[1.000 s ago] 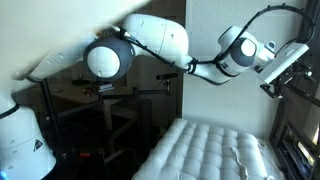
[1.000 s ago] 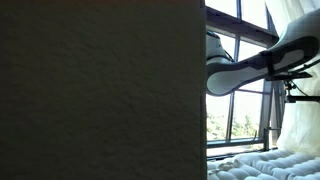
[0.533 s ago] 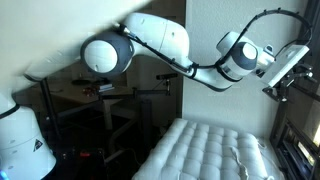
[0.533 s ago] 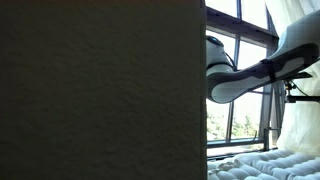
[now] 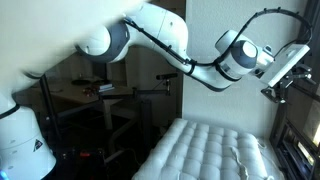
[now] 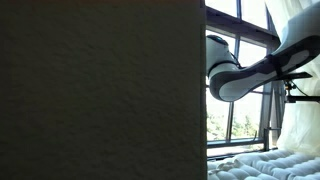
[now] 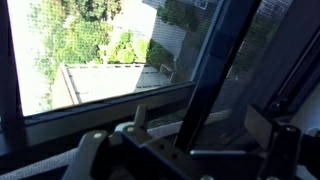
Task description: Open the window pane on the bottom left
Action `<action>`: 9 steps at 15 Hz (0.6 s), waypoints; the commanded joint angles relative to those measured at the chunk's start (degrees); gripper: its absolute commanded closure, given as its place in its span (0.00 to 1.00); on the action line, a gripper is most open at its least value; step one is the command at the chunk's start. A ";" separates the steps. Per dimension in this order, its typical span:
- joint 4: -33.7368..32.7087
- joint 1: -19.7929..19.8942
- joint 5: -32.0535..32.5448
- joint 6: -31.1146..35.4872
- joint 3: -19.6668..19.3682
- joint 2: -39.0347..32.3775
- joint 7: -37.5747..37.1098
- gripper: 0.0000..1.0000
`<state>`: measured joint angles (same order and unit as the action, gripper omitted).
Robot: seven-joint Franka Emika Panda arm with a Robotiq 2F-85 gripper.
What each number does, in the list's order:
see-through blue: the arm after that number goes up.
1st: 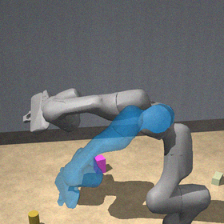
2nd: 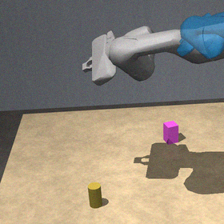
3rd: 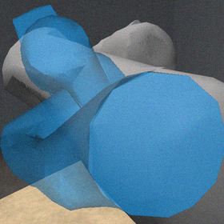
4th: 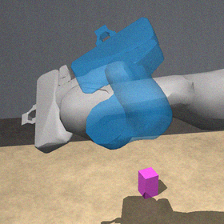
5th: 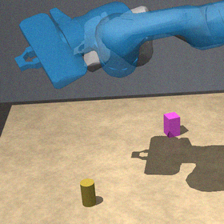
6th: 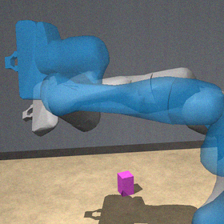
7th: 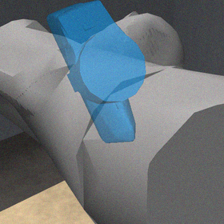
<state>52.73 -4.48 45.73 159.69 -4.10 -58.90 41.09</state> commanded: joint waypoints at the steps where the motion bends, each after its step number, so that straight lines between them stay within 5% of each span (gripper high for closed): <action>1: 13.23 -1.07 2.93 0.46 -4.10 9.42 -3.27 0.00; 9: 31.73 -4.24 16.61 4.28 -12.68 22.73 -15.21 0.00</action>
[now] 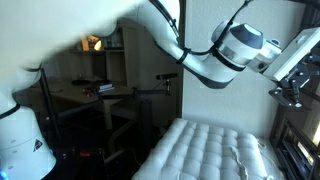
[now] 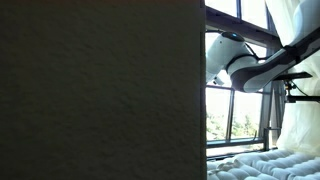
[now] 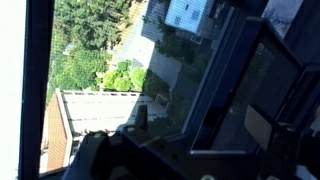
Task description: Open the window pane on the bottom left
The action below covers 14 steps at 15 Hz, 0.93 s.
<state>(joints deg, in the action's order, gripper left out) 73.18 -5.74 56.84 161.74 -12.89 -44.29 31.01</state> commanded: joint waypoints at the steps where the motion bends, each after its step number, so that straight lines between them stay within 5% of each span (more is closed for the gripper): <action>1: 13.60 -3.57 7.44 2.43 -4.69 9.82 -6.08 0.00; 3: 17.58 -2.67 9.01 4.88 -3.57 12.79 -2.87 0.00; 5: 19.87 3.11 10.94 7.62 3.85 15.00 1.88 0.00; 6: 21.63 3.12 6.98 10.02 3.83 15.60 6.71 0.00; 10: 27.77 13.67 -3.23 16.54 17.02 17.24 24.88 0.00; 14: 29.15 23.47 -11.23 14.94 29.69 16.27 35.90 0.00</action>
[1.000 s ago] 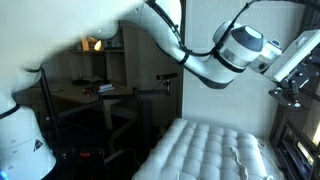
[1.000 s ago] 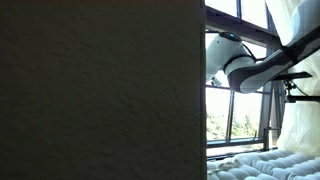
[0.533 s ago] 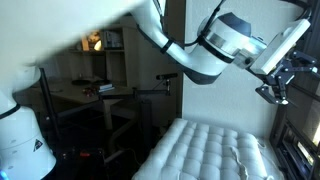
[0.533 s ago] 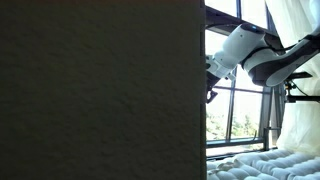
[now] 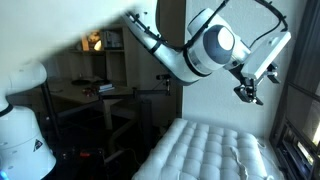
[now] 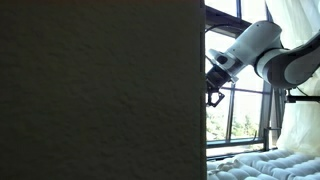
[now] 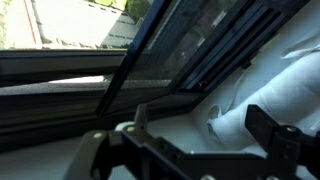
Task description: Open the window pane on the bottom left
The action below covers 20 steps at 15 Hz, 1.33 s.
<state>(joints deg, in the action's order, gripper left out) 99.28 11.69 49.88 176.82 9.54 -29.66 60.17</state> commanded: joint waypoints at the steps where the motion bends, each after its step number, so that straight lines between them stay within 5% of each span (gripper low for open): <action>1: 2.88 8.48 -6.32 -1.18 10.68 1.12 9.14 0.00; 2: 3.02 11.10 -8.62 -2.65 14.30 0.86 11.57 0.00; 9: -3.17 7.04 -14.40 -11.85 10.49 0.74 -0.65 0.00; 20: -2.99 7.83 -13.44 -10.24 11.41 -0.09 0.20 0.00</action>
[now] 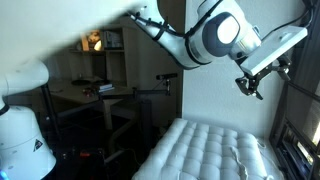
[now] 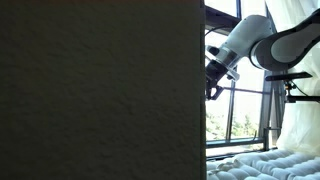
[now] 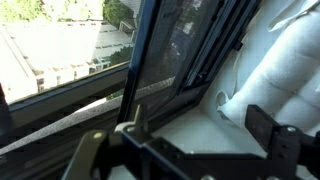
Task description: Open the window pane on the bottom left
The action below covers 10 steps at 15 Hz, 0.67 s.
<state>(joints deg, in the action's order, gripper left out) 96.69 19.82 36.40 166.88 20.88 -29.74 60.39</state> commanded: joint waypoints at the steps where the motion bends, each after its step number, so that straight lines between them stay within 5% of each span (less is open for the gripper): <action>1: -0.85 -0.68 0.17 -0.19 -0.31 -0.16 -0.74 0.00; 6: -3.37 -0.95 -0.84 -1.12 0.26 -1.57 -0.89 0.00; 7: -4.30 -5.97 -5.54 -0.22 -5.25 -1.39 0.76 0.00; 10: -9.88 -10.62 -11.79 -4.74 -9.23 -3.87 0.06 0.00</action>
<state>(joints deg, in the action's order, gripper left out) 93.09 14.36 29.69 166.70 15.77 -31.03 60.49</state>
